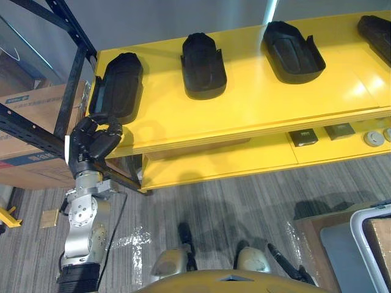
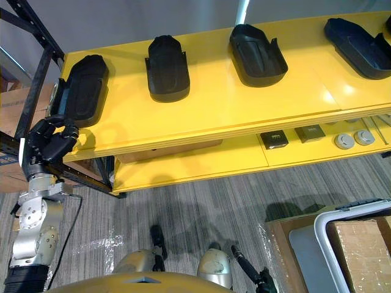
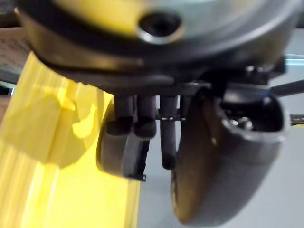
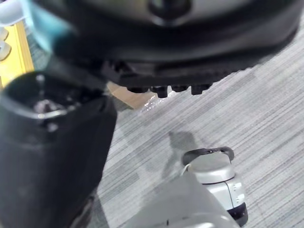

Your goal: Walk over and take three plastic housings, then place them on the shelf

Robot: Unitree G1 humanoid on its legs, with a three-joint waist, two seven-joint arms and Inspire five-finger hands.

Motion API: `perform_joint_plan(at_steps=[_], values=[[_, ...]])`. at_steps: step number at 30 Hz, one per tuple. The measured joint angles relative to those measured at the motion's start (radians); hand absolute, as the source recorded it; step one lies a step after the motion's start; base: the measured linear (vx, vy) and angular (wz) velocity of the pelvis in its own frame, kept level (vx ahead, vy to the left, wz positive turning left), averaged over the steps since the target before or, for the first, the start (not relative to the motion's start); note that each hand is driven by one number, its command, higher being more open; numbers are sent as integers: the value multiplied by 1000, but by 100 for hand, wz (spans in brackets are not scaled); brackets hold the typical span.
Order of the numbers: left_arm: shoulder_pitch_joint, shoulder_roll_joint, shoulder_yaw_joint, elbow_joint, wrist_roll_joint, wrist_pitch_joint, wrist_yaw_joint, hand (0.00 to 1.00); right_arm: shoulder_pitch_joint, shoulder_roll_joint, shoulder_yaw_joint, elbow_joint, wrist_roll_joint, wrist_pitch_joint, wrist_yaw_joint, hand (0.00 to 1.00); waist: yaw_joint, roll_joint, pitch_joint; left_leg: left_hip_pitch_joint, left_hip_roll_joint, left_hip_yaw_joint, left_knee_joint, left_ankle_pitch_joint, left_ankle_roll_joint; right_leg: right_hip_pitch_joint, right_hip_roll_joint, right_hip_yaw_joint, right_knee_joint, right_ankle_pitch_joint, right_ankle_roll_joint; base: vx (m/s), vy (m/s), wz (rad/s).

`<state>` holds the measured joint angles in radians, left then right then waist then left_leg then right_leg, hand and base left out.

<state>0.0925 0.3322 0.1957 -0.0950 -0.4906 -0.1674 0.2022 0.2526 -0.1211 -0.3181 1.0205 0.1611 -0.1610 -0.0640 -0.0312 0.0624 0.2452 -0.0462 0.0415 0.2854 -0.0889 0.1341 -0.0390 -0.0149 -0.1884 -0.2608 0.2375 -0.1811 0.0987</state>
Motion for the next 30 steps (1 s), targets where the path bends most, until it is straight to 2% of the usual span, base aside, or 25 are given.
perform_joint_plan(at_steps=[7,16,19,25,30], values=[[-62,81,59,213,-10,1,-29,0,0,0,-7,-51,0,1,14,100,-1,9,14,0,5,2,3,-1,-1,-12,1,2,10,-15,-8,1,-5,-1],[-161,169,61,380,-18,0,-143,0,-3,0,-6,-86,0,10,16,100,1,21,30,1,7,13,5,2,3,-17,4,18,9,-16,-6,37,-18,-4],[-213,196,60,401,-31,0,-180,0,-5,-1,-7,-94,0,11,17,100,-1,21,50,3,9,21,5,2,2,-22,5,26,23,-16,-6,23,-13,-7],[-275,197,52,402,-97,2,-248,0,-14,-1,-8,-93,0,16,28,100,-4,9,72,1,7,43,5,0,0,-49,3,50,52,-19,-6,-3,-1,-11],[-296,197,45,401,-106,28,-304,0,-14,0,-10,-91,0,17,30,100,-23,1,81,1,4,46,5,0,1,-53,0,56,60,-24,-5,-3,0,-1]])
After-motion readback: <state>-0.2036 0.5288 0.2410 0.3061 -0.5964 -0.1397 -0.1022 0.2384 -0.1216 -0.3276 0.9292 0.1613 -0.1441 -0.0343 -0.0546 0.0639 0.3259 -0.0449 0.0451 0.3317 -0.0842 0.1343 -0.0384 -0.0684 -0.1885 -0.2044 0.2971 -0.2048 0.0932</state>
